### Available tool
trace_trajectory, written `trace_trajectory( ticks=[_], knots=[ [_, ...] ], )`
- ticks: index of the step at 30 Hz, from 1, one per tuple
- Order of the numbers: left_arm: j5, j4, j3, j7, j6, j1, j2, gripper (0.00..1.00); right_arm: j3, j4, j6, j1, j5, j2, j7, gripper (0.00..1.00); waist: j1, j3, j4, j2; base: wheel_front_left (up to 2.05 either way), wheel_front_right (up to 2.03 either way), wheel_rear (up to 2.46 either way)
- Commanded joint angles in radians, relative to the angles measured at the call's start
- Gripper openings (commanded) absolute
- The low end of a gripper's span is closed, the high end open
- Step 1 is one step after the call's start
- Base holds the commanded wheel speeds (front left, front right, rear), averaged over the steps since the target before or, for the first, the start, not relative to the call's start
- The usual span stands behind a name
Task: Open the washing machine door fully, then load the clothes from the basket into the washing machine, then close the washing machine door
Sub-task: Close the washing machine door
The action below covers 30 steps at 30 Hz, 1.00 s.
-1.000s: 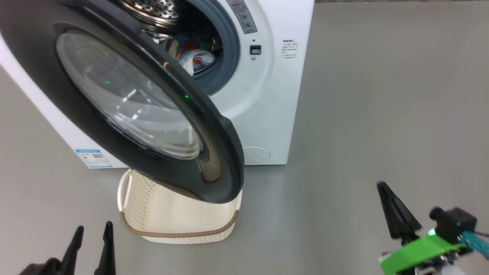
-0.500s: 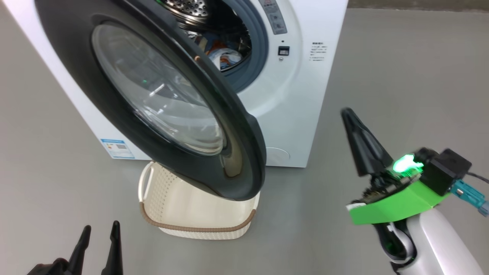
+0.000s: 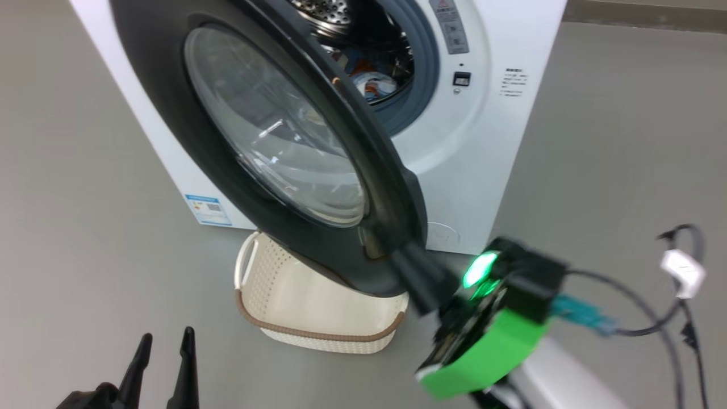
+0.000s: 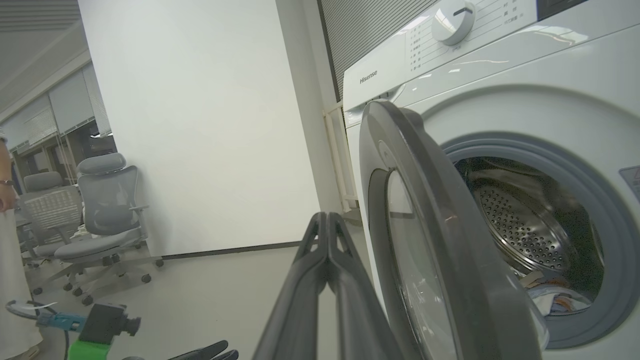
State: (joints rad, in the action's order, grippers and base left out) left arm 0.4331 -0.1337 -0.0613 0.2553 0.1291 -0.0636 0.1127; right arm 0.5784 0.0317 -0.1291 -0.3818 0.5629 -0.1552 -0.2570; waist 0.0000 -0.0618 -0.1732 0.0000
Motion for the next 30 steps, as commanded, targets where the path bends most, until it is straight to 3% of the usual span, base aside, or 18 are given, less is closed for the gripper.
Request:
trace_trajectory(
  ticks=[1, 7, 13, 20, 30],
  knots=[
    [-0.012, 0.021, 0.029, 0.006, 0.002, 0.032, 0.006, 1.0, 0.061, -0.012, -0.002, -0.021, 0.012, 0.02, -0.005, 0.0, 0.0, -0.001, -0.018, 0.0, 0.0, 0.0, 0.0],
    [-0.007, 0.013, 0.017, 0.006, 0.002, 0.039, -0.006, 1.0, 0.176, -0.143, -0.002, -0.016, 0.028, 0.021, -0.005, 0.0, 0.0, -0.011, -0.047, 0.0, 0.0, 0.0, 0.0],
    [-0.002, 0.006, 0.013, 0.006, 0.002, 0.048, -0.014, 1.0, 0.201, -0.23, -0.002, -0.016, 0.033, 0.023, -0.005, 0.0, 0.0, -0.019, -0.062, 0.0, 0.0, 0.0, 0.0],
    [0.003, -0.001, 0.008, 0.006, 0.002, 0.05, -0.019, 1.0, 0.147, -0.326, -0.002, -0.018, 0.026, 0.023, -0.005, 0.0, 0.0, -0.026, -0.064, 0.0, 0.0, 0.0, 0.0],
    [0.006, 0.001, -0.015, 0.006, 0.002, 0.072, -0.014, 1.0, -0.008, -0.358, -0.002, -0.043, -0.016, 0.034, -0.005, 0.0, 0.0, -0.053, -0.057, 0.0, 0.0, 0.0, 0.0]
  ],
)
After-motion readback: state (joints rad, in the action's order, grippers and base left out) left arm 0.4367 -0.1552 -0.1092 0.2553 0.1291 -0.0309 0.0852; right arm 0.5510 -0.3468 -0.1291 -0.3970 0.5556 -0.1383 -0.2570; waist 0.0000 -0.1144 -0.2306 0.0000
